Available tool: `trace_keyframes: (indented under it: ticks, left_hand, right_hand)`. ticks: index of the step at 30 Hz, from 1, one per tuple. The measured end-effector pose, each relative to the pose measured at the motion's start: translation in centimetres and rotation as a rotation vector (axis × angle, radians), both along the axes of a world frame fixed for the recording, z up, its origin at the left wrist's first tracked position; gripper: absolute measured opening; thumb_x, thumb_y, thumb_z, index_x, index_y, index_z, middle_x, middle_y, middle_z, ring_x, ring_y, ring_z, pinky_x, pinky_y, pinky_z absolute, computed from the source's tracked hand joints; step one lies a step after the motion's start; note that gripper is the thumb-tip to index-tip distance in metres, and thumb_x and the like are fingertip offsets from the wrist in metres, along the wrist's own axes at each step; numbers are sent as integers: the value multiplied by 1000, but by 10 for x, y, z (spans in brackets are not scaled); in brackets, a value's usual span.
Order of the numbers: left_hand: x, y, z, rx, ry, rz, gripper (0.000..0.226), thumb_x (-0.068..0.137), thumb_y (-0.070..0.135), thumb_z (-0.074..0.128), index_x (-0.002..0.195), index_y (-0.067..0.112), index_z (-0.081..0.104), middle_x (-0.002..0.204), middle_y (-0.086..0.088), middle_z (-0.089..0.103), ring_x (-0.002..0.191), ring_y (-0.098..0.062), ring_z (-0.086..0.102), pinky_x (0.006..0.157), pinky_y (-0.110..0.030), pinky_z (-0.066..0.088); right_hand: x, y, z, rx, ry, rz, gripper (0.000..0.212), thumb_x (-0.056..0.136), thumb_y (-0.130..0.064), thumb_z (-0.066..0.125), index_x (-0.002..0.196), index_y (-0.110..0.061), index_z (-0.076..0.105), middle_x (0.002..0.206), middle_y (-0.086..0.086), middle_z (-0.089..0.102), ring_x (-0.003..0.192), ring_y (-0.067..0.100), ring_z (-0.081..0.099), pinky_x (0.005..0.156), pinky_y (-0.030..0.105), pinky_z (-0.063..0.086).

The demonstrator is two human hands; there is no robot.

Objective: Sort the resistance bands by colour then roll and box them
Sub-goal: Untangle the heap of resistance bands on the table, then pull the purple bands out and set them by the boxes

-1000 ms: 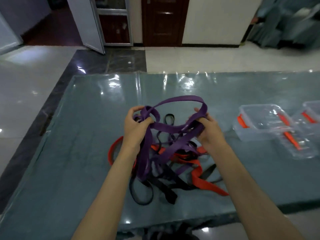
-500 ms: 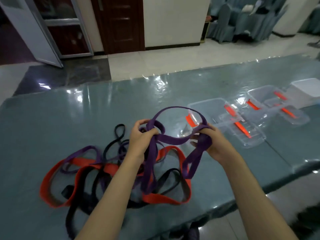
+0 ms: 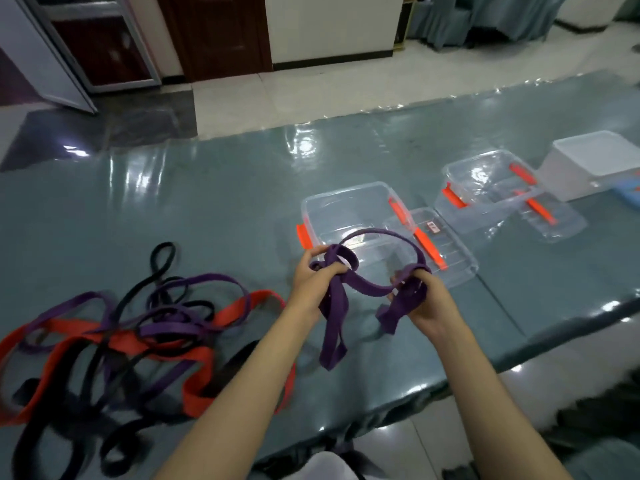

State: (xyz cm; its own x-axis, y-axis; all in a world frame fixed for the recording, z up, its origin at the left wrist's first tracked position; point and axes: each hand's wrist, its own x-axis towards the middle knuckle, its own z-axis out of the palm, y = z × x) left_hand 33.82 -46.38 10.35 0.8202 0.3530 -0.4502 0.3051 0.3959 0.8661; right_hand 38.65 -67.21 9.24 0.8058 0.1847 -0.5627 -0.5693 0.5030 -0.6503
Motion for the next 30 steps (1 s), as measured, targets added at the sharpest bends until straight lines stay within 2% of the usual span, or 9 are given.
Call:
trace_keyframes:
  ticks: [4,7,11,13,15,17,20,24,30]
  left_hand:
    - [11,-34,-52,58,99,-43,48,80,-3,84,116,23,67,97,-14,65,78,-27,66,68,-34,56]
    - [3,-49,-87,113,214,-62,55,79,-2,86,123,21,63,103,-16,63,81,-26,63,71,-32,55]
    - [-5,-50,-109,170,268,-23,81,76,3,91,145,17,51,128,-6,60,106,-19,60,76,-21,51]
    - [-5,-47,-114,236,257,-48,89,77,4,91,152,17,44,144,-4,55,121,-15,54,86,-18,48]
    - [-6,-44,-117,308,263,-107,92,80,3,89,157,16,39,151,-4,51,125,-15,53,81,-8,49]
    - [-6,-42,-120,349,295,-184,95,84,7,87,161,15,32,159,-7,46,136,-21,53,102,-20,52]
    - [-8,-41,-127,507,438,-418,109,89,32,85,168,16,12,172,-11,23,158,-30,27,127,-45,28]
    - [-15,-41,-130,766,492,-676,119,87,61,76,169,23,-2,176,-10,5,162,-35,8,130,-48,16]
    - [-34,-7,-120,1187,351,-802,100,89,72,63,167,30,17,169,-4,29,155,-28,26,125,-44,27]
  right_hand:
    - [14,-23,-49,-329,27,-64,14,100,3,48,101,-4,60,81,15,62,71,27,61,68,38,51]
    - [10,-39,-82,-662,9,140,14,100,3,51,110,-1,61,89,20,62,77,30,60,72,40,48]
    - [-1,-50,-104,-888,-111,342,55,94,8,61,145,-9,47,120,18,61,89,26,62,69,24,49]
    - [-2,-51,-108,-875,-171,384,66,91,15,62,151,-7,43,130,15,59,103,28,63,83,33,54]
    - [-1,-53,-115,-879,-263,469,70,86,21,60,149,-6,46,138,16,60,117,32,64,100,44,56]
    - [1,-56,-120,-886,-347,609,75,85,17,62,152,-14,45,145,14,52,132,32,57,110,50,51]
    - [2,-54,-123,-892,-359,758,76,92,-5,72,158,-24,39,156,9,42,143,28,46,118,51,44]
    - [2,-43,-123,-1101,-412,783,73,94,-32,76,158,-23,41,158,10,39,145,33,39,121,54,37]
    - [-2,-5,-100,-1421,-710,703,55,94,-19,71,146,-15,54,149,10,53,138,32,48,115,49,42]
